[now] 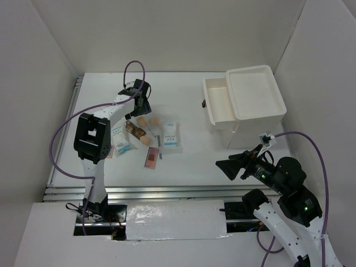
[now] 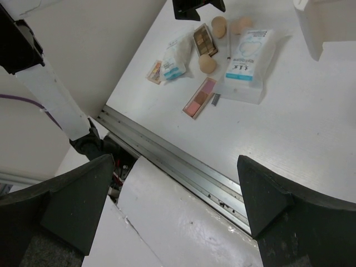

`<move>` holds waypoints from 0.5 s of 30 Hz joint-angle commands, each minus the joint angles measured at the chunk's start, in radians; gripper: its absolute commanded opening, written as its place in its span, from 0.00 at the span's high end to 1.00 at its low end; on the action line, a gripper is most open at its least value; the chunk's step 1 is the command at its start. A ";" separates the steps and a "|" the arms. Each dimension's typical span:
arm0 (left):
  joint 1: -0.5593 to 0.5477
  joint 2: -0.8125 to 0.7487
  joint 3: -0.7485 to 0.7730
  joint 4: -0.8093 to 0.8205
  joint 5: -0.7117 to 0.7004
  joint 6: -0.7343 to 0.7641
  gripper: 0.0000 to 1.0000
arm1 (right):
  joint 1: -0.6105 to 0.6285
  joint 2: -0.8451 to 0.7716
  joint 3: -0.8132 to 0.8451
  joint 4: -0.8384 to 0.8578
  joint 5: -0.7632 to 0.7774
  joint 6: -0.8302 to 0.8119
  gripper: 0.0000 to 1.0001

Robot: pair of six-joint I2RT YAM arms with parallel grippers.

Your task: Organize the makeup

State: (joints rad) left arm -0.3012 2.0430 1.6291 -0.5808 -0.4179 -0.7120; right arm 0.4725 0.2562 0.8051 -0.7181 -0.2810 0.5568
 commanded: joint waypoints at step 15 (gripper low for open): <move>0.013 0.040 -0.014 0.053 0.079 -0.014 0.65 | -0.003 -0.009 -0.011 0.016 0.032 -0.001 0.00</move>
State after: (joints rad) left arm -0.2901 2.0987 1.6226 -0.5537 -0.3565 -0.7193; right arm 0.4725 0.2558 0.7906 -0.7185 -0.2649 0.5579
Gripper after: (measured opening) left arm 0.407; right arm 0.997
